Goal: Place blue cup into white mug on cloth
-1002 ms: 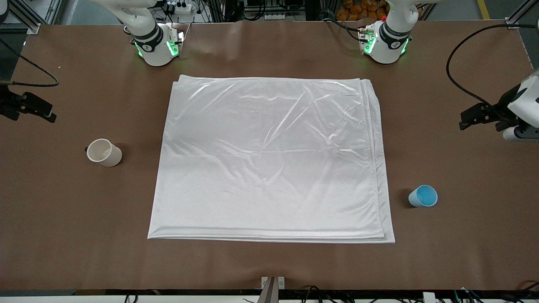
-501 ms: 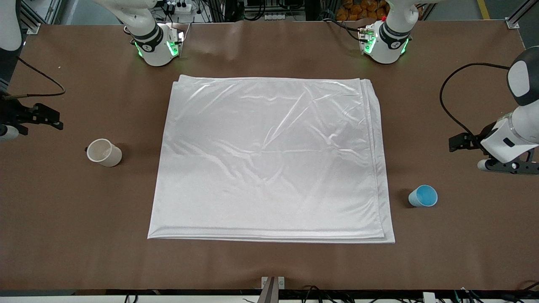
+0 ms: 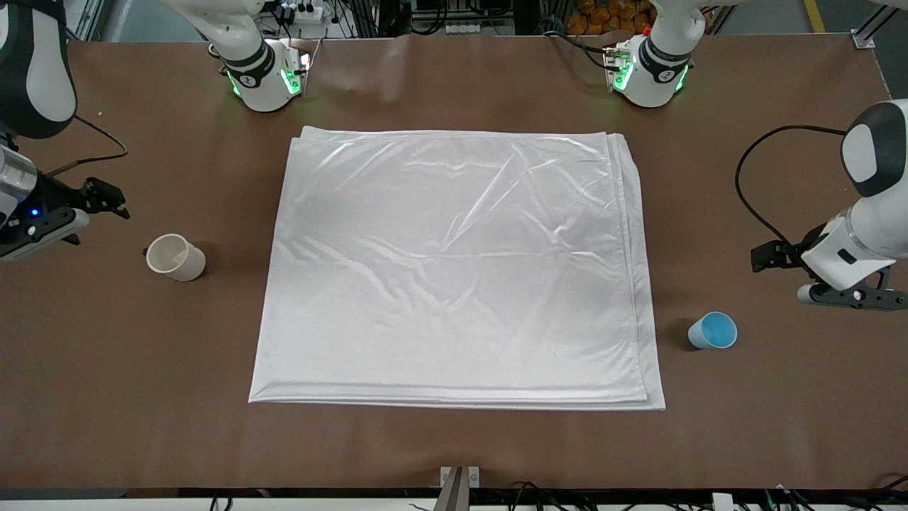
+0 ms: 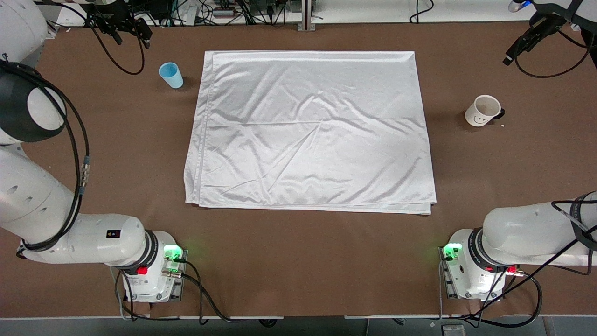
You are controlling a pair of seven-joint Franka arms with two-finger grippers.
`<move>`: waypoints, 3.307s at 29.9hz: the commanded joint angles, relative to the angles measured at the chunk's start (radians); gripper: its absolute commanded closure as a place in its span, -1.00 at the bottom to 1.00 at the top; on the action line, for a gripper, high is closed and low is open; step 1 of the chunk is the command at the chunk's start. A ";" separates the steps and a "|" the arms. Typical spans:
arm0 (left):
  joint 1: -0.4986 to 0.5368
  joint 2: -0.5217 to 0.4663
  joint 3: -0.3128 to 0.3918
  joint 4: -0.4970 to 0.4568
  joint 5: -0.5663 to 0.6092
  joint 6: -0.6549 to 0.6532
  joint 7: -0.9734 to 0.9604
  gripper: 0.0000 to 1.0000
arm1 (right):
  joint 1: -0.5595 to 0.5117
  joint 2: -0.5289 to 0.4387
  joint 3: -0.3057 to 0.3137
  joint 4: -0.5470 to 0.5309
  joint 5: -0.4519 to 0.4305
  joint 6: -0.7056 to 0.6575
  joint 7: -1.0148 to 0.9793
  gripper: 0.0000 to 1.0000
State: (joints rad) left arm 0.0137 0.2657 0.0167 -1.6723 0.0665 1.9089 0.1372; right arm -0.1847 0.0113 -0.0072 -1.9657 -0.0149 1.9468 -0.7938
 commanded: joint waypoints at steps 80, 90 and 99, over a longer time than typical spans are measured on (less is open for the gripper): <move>0.049 0.425 -0.004 0.117 0.010 0.298 0.047 -1.00 | -0.236 0.360 0.013 -0.278 -0.046 0.618 -1.101 0.56; 0.048 0.449 -0.004 0.117 0.006 0.315 0.027 0.12 | -0.234 0.352 0.019 -0.274 -0.010 0.604 -1.104 1.00; 0.048 0.440 -0.004 0.117 -0.010 0.315 -0.002 1.00 | -0.231 0.274 0.065 -0.251 0.082 0.546 -1.167 1.00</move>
State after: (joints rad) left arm 0.0577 0.7044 0.0154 -1.5709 0.0655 2.2234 0.1563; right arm -0.4000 0.3649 0.0103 -2.2182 0.0066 2.5440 -1.9132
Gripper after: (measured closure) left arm 0.573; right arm 0.806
